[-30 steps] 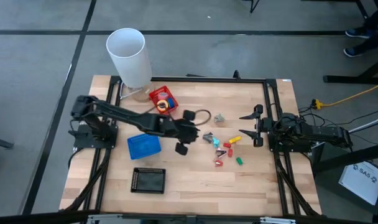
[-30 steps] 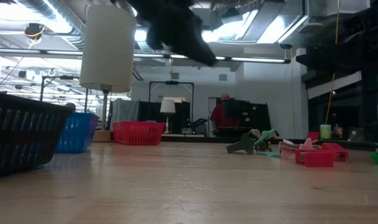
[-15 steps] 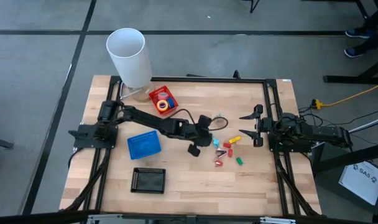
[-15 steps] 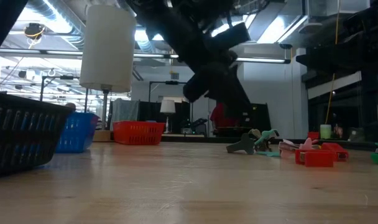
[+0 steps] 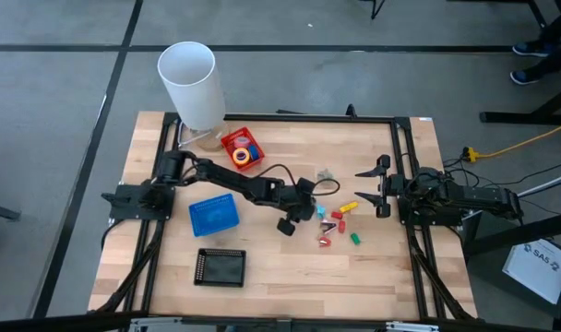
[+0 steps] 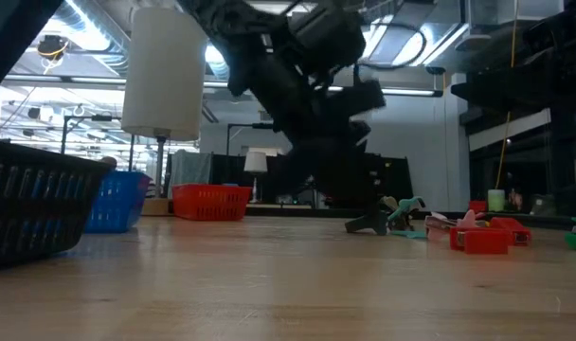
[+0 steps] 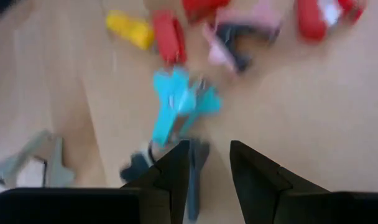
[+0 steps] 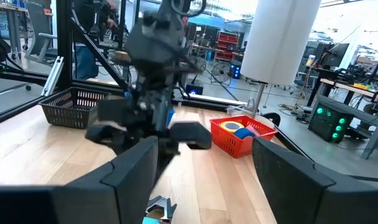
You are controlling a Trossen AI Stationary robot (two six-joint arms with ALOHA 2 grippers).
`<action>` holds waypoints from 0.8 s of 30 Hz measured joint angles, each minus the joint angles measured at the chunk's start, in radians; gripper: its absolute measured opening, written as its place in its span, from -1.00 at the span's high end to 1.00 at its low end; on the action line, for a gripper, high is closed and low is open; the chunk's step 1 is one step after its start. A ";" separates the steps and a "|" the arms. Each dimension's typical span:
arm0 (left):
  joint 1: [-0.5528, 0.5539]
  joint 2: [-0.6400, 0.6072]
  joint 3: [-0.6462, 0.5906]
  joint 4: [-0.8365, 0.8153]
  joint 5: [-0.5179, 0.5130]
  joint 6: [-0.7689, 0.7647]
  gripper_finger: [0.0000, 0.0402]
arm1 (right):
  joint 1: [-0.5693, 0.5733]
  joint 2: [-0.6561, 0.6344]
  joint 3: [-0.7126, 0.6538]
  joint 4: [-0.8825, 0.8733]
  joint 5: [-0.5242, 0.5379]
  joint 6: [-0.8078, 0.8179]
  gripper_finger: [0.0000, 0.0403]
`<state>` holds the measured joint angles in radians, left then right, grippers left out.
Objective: Pick and place Stapler, Stapler remover, tape
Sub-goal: Put the black staple remover into the blue basket
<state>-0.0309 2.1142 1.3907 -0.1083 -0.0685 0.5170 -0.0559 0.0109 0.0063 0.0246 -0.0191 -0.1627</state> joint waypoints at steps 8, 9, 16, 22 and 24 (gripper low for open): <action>0.006 0.012 0.000 0.009 0.030 0.011 0.55 | 0.000 0.000 0.000 0.000 0.000 0.000 -0.30; 0.005 0.012 0.000 0.009 0.030 0.016 0.60 | 0.000 0.000 0.000 0.000 0.000 0.000 -0.30; 0.005 0.012 0.000 0.010 0.026 0.004 0.96 | 0.000 0.000 0.000 0.000 0.000 0.000 -0.30; 0.001 -0.004 0.000 -0.016 0.006 -0.005 0.98 | 0.000 0.000 0.000 0.000 0.000 0.000 -0.30; -0.002 -0.021 0.000 -0.027 -0.022 -0.006 0.98 | 0.000 0.000 0.000 0.000 0.000 0.000 -0.30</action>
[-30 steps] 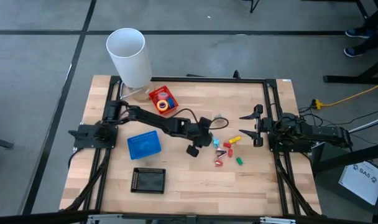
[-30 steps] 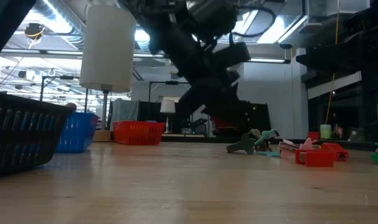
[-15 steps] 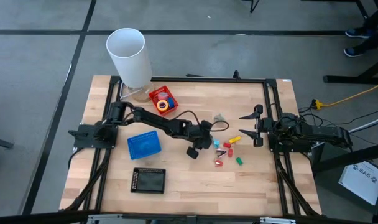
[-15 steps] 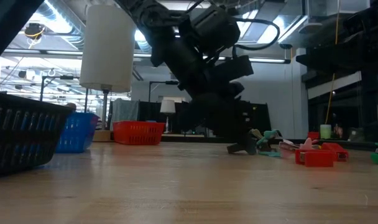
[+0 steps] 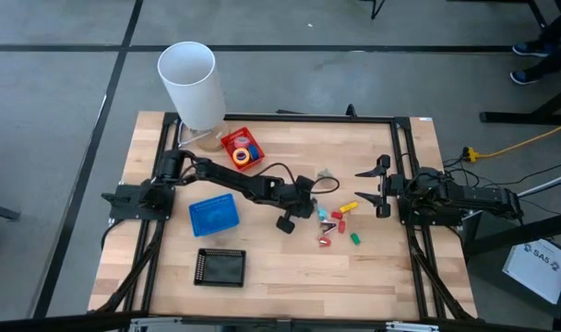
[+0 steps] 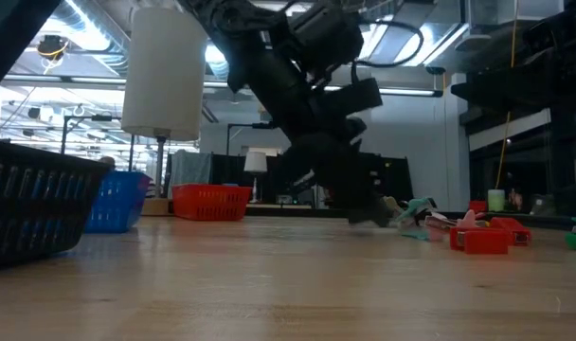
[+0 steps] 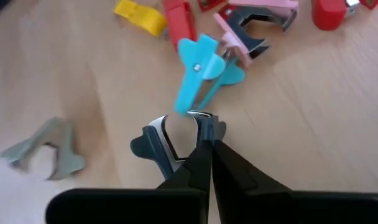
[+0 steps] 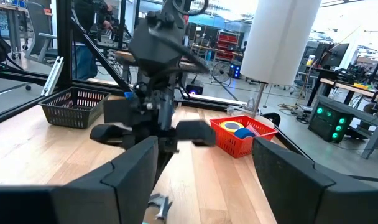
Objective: Pick and place Stapler, Stapler remover, tape
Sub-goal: Put the black staple remover into the blue basket
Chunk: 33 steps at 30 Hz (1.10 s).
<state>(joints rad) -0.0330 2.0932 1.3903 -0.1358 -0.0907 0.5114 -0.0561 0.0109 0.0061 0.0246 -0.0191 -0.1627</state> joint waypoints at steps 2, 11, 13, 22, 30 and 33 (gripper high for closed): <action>-0.005 -0.024 0.000 -0.025 -0.020 0.000 0.98 | 0.000 0.000 0.000 0.000 0.000 0.000 -0.30; -0.036 -0.185 0.000 -0.163 -0.078 -0.029 0.98 | 0.000 0.000 0.000 0.000 0.000 0.000 -0.30; -0.050 -0.219 0.000 -0.209 -0.118 -0.056 0.98 | 0.000 0.000 0.000 0.000 0.000 0.000 -0.30; -0.185 -0.350 0.000 -0.466 -0.393 -0.250 0.98 | 0.000 0.000 0.000 0.000 0.000 0.000 -0.30; -0.353 -0.365 0.000 -0.794 -0.468 -0.595 0.99 | 0.000 0.000 0.000 0.000 0.000 0.000 -0.30; -0.393 -0.365 0.000 -0.895 -0.467 -0.716 0.99 | 0.000 0.000 0.000 0.000 0.000 0.000 -0.30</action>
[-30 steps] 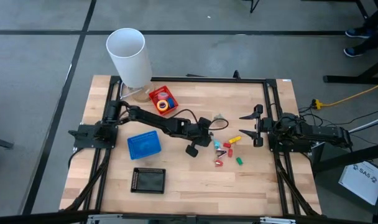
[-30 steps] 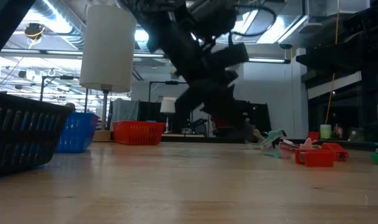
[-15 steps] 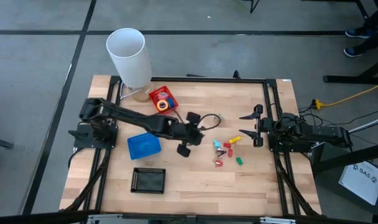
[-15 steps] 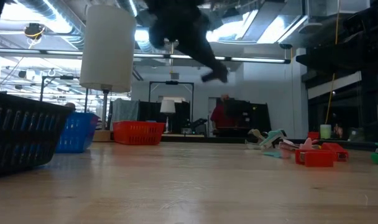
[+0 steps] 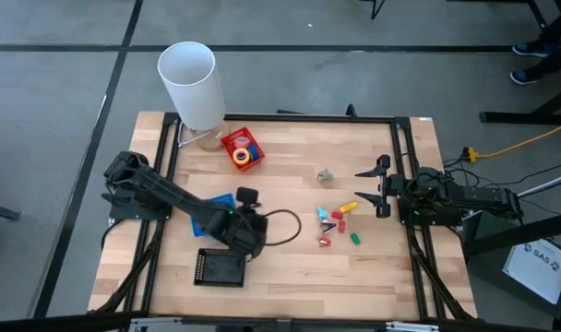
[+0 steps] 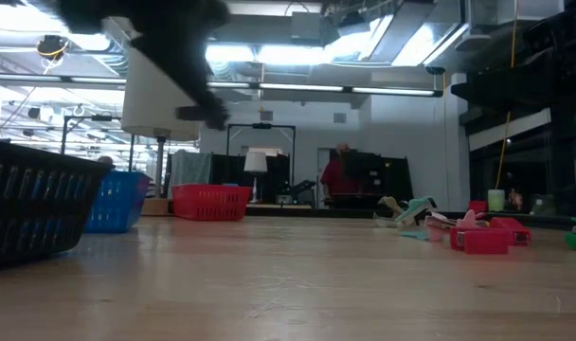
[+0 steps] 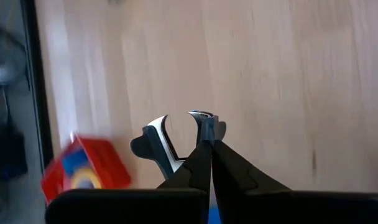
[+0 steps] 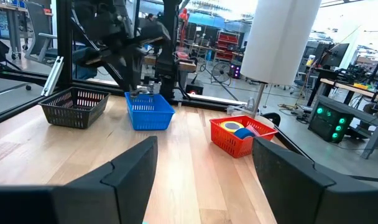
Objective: Pick and place Stapler, Stapler remover, tape
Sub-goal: Put the black staple remover into the blue basket
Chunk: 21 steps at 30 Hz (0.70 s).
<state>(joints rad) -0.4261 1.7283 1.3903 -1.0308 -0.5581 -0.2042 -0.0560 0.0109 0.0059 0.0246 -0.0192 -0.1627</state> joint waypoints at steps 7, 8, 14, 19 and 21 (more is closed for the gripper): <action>-0.021 -0.033 0.000 -0.250 0.110 -0.249 0.99 | 0.000 0.000 0.000 0.000 0.000 0.000 -0.30; -0.015 -0.037 0.000 -0.278 0.134 -0.279 0.99 | 0.000 0.000 0.000 0.000 0.000 0.000 -0.30; 0.019 -0.045 0.000 -0.406 0.254 -0.418 0.99 | 0.000 0.000 0.000 0.000 0.000 0.000 -0.30; 0.062 -0.046 -0.064 -0.366 0.280 -0.499 0.99 | 0.000 0.000 0.000 0.000 0.000 0.000 -0.30; 0.075 -0.048 -0.110 -0.328 0.282 -0.509 0.99 | 0.000 0.000 0.000 0.000 0.000 0.000 -0.30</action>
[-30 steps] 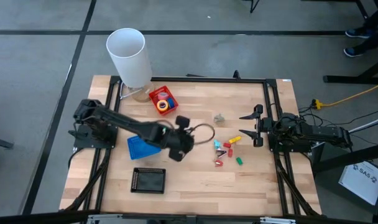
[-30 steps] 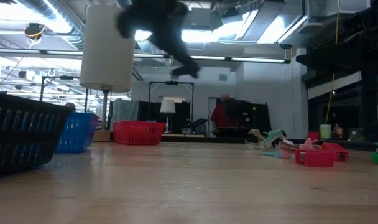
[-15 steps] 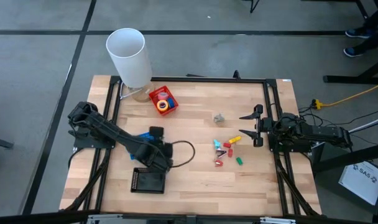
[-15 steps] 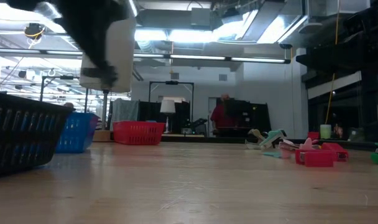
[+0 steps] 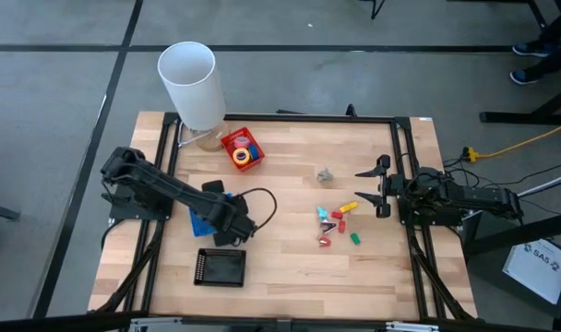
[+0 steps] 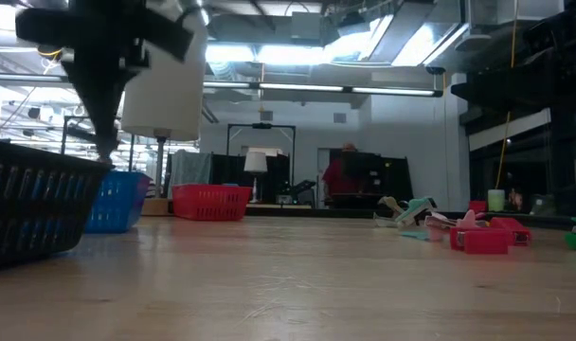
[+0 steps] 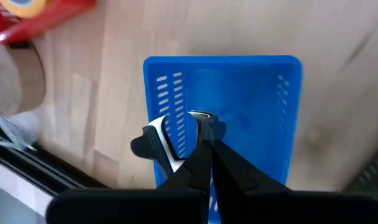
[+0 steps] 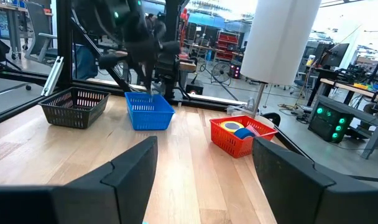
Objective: Pick and place Stapler, Stapler remover, tape
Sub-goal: Put the black staple remover into the blue basket
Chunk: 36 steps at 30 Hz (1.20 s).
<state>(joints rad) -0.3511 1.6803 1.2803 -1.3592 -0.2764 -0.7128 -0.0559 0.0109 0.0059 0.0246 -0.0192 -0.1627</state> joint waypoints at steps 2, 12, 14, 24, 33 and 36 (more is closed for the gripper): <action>0.010 -0.013 -0.059 0.062 0.000 0.000 0.99 | 0.000 0.000 0.000 0.000 0.000 0.000 -0.30; 0.070 -0.140 -0.302 0.380 0.066 0.000 0.98 | 0.000 0.000 0.000 0.000 0.000 0.000 -0.30; 0.077 -0.162 -0.333 0.432 0.098 0.000 0.98 | 0.000 0.000 0.000 0.000 0.000 0.000 -0.30; 0.152 -0.236 -0.392 0.591 0.148 0.154 0.98 | 0.000 0.000 0.000 0.000 0.000 0.000 -0.30; 0.227 -0.245 -0.392 0.589 0.149 0.282 0.83 | 0.000 0.000 0.000 0.000 0.000 0.000 -0.30; 0.240 -0.245 -0.392 0.594 0.150 0.289 0.69 | 0.000 0.000 0.000 0.000 0.000 0.000 -0.30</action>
<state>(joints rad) -0.1108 1.4349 0.8883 -0.7653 -0.1264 -0.4236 -0.0559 0.0109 0.0059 0.0246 -0.0193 -0.1627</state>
